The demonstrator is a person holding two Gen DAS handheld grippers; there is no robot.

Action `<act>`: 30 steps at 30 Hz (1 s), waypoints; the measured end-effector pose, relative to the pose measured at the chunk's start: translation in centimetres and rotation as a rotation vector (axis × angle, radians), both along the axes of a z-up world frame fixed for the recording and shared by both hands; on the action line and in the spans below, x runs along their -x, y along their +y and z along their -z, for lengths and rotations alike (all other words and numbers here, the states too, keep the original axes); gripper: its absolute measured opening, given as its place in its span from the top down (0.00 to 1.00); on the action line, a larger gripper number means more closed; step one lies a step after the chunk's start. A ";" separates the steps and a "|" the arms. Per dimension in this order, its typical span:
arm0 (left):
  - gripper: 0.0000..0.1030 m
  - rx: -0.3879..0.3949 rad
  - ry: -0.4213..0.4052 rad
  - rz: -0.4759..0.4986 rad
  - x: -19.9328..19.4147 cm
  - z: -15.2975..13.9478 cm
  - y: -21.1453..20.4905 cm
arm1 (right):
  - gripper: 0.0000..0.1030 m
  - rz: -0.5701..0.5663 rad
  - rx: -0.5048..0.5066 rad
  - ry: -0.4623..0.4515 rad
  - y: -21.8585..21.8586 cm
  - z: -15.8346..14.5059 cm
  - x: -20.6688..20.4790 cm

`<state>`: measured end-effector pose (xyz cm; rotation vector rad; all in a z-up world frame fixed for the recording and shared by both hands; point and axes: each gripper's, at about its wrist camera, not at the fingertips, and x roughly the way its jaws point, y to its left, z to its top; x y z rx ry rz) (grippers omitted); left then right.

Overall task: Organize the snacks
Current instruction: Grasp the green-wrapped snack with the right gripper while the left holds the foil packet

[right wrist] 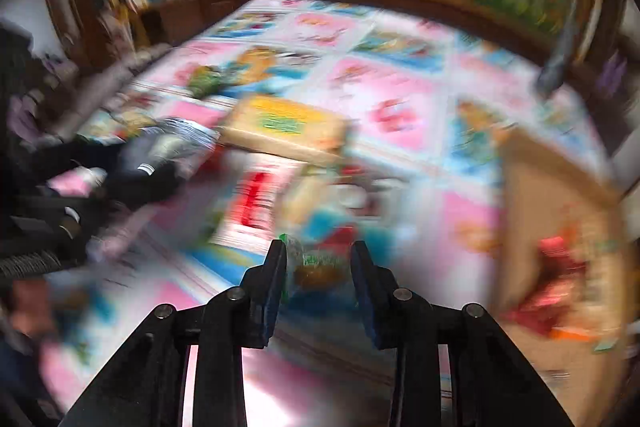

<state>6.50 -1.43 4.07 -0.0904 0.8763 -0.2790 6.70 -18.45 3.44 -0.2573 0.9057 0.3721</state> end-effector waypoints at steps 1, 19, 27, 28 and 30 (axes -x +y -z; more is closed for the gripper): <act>0.44 -0.006 0.001 0.002 0.0 0.1 -0.1 | 0.65 0.025 -0.002 -0.015 -0.7 -0.2 -0.1; 0.44 -0.036 -0.014 0.030 0.3 0.2 -1.0 | 0.62 0.011 -0.138 0.117 -3.1 -0.2 -0.9; 0.44 -0.040 -0.016 0.039 0.5 0.2 -1.3 | 0.72 0.021 -0.042 0.103 -3.3 1.2 -1.2; 0.44 -0.041 -0.019 0.040 0.6 0.1 -1.4 | 0.73 0.026 -0.034 0.111 -3.3 1.4 -1.2; 0.44 -0.042 -0.017 0.045 0.5 0.2 -1.6 | 0.79 0.032 -0.050 0.097 -3.4 1.1 -1.1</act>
